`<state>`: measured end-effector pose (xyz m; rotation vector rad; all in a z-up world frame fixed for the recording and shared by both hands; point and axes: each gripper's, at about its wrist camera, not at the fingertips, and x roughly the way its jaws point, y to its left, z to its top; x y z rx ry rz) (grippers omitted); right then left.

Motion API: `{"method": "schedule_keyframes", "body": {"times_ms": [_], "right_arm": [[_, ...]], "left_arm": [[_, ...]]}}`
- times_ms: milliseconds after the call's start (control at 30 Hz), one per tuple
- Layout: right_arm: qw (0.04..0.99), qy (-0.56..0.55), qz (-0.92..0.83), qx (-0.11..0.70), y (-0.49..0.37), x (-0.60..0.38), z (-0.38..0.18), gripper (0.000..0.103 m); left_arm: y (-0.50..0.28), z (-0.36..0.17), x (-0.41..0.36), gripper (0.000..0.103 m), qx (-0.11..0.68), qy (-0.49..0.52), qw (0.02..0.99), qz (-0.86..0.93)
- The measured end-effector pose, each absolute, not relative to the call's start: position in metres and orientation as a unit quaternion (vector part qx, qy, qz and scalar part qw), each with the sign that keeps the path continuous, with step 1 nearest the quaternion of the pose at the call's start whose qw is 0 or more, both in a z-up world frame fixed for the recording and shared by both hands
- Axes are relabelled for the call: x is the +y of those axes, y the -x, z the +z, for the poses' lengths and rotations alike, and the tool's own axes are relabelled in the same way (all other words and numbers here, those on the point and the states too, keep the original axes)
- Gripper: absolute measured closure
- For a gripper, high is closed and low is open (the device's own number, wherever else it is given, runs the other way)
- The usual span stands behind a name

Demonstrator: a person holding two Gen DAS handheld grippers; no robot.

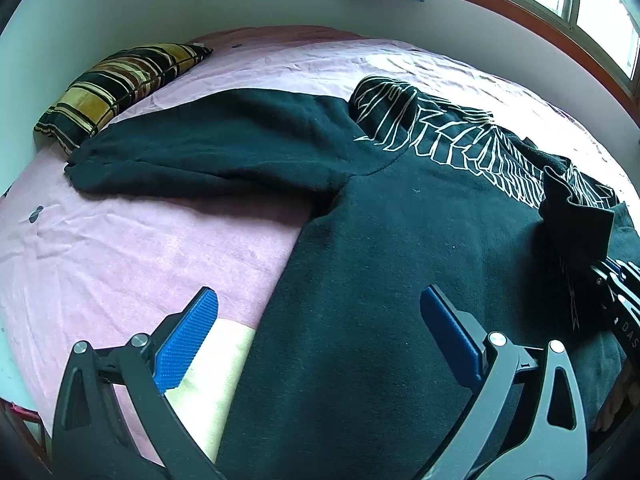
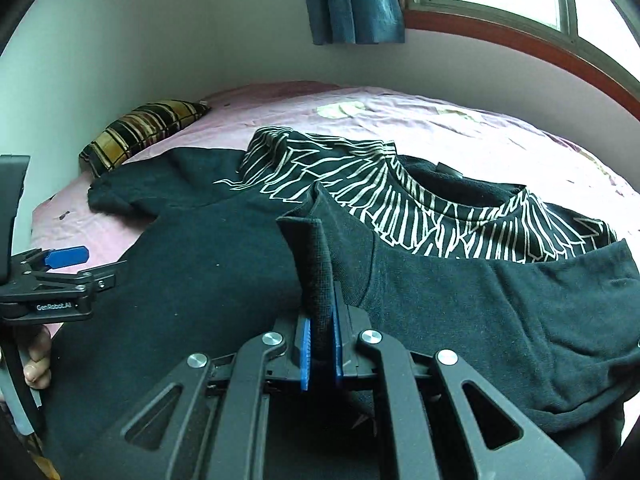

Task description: Fold small clothes

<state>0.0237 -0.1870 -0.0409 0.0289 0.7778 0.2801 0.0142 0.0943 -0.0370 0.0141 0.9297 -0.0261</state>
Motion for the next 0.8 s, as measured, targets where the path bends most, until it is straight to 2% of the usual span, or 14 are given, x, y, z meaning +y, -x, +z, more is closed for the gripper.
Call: {"method": "schedule_keyframes", "body": {"times_ms": [167, 233, 333, 367, 467, 600, 700, 800], "right_arm": [[0.901, 0.0, 0.167, 0.4, -0.029, -0.164, -0.049, 0.094], [0.881, -0.013, 0.19, 0.434, -0.034, -0.155, -0.061, 0.085], [0.858, -0.045, 0.238, 0.452, -0.034, -0.154, -0.066, 0.059], [0.853, -0.054, 0.254, 0.452, -0.033, -0.155, -0.062, 0.054], [0.829, -0.113, 0.324, 0.441, -0.022, -0.171, -0.04, 0.054], [0.837, -0.204, 0.338, 0.379, 0.001, -0.252, 0.003, 0.053], [0.862, -0.268, 0.28, 0.327, 0.009, -0.347, 0.023, 0.044], [0.872, -0.341, 0.191, 0.293, 0.003, -0.453, 0.013, 0.041]], "left_arm": [[-0.015, -0.04, 0.094, 0.002, 0.451, -0.006, 0.892, -0.011], [-0.015, -0.041, 0.094, 0.002, 0.452, -0.006, 0.892, -0.01], [-0.015, -0.042, 0.093, 0.002, 0.454, -0.007, 0.891, -0.013], [-0.015, -0.043, 0.092, 0.002, 0.455, -0.008, 0.891, -0.014], [-0.015, -0.044, 0.09, 0.002, 0.456, -0.009, 0.89, -0.016], [-0.014, -0.045, 0.088, 0.002, 0.456, -0.01, 0.889, -0.021], [-0.013, -0.044, 0.085, 0.002, 0.456, -0.012, 0.89, -0.024], [-0.012, -0.043, 0.082, 0.002, 0.454, -0.015, 0.89, -0.027]]}}
